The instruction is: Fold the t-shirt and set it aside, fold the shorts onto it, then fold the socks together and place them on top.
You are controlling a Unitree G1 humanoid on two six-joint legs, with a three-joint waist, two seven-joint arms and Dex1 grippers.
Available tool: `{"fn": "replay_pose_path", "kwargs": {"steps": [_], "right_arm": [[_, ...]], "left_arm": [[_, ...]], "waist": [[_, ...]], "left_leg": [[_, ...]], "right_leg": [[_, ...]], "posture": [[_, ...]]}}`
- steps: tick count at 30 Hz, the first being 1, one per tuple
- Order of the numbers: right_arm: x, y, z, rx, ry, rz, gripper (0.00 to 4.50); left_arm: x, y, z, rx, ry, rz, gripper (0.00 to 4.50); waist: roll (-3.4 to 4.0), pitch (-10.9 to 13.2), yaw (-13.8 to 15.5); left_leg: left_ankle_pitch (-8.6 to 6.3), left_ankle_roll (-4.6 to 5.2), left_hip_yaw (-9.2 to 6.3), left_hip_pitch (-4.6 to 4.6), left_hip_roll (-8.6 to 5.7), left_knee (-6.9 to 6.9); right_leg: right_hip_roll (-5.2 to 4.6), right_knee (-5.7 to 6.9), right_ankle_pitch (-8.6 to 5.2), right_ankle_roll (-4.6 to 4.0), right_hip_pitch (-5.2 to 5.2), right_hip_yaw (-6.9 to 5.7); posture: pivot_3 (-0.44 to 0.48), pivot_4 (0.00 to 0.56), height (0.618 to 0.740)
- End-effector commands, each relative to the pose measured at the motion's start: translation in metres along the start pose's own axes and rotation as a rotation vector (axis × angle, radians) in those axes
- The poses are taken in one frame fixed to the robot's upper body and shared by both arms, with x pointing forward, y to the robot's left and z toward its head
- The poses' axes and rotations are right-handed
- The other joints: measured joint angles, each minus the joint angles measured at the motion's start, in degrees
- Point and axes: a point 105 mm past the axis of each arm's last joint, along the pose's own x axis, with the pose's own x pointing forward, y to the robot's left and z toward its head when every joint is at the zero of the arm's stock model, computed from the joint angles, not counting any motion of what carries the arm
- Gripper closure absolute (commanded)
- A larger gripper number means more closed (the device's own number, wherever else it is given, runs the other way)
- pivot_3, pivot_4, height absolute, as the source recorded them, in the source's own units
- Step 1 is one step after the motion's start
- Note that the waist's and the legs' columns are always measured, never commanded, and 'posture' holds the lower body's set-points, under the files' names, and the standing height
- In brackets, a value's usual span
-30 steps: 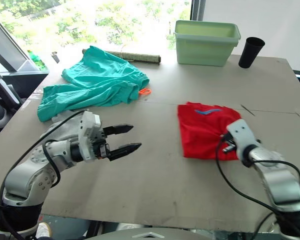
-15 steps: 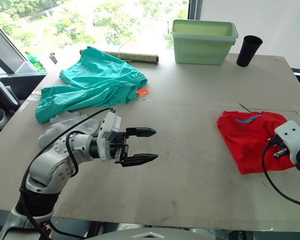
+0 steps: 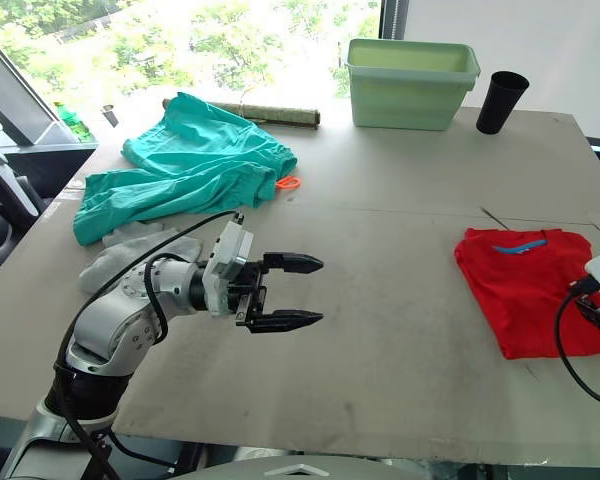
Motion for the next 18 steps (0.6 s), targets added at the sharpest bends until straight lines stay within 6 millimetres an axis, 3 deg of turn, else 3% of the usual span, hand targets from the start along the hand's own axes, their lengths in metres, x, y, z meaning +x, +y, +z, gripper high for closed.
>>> {"fn": "replay_pose_path", "kwargs": {"steps": [1,5,7,10,12,18], "right_arm": [[-0.033,-0.014,0.035,-0.003,-0.196,-0.062,0.97],[-0.066,0.009,0.082,-0.023,-0.528,0.02,0.97],[-0.079,0.039,0.105,0.035,-0.675,0.16,0.97],[-0.095,0.078,0.13,0.028,-0.804,0.346,0.97],[-0.108,0.116,0.158,0.027,-0.922,0.502,0.97],[-0.123,0.176,0.19,-0.049,-1.023,0.694,0.97]], "left_arm": [[-0.016,0.03,0.002,-0.013,-0.031,0.195,0.0],[-0.043,0.077,-0.006,-0.017,-0.009,0.472,0.0],[-0.063,0.105,-0.009,-0.003,0.028,0.617,0.0],[-0.084,0.129,-0.011,0.046,0.095,0.736,0.0],[-0.1,0.15,-0.005,0.097,0.145,0.838,0.0],[-0.114,0.181,-0.002,0.152,0.272,0.918,0.0]], "waist": [[0.01,0.0,-0.02],[-0.02,0.02,-0.2],[-0.1,0.06,-0.17],[-0.12,0.07,-0.16],[-0.21,0.11,-0.23],[-0.41,0.18,0.15]], "left_leg": [[0.0,0.0,0.0,0.0,0.01,0.0],[0.0,0.0,-0.01,0.04,0.02,0.01],[0.0,0.0,-0.09,0.06,0.03,0.05],[0.0,-0.01,-0.2,0.05,0.04,0.09],[0.0,-0.01,-0.19,0.05,0.06,0.06],[0.0,-0.01,-0.21,-0.08,0.01,0.07]], "right_leg": [[0.0,0.0,0.0,0.02,0.0,0.0],[0.09,0.0,0.0,0.06,0.01,0.01],[0.16,0.01,-0.01,0.08,0.04,-0.03],[0.2,0.05,0.02,0.03,0.03,-0.02],[0.17,0.05,0.03,0.01,0.03,0.01],[0.08,0.01,0.03,0.01,-0.02,-0.09]], "posture": [[0.0,0.15,0.74],[0.0,0.15,0.74],[0.0,0.15,0.74],[0.0,0.15,0.74],[0.0,0.15,0.74],[0.0,0.15,0.74]]}}
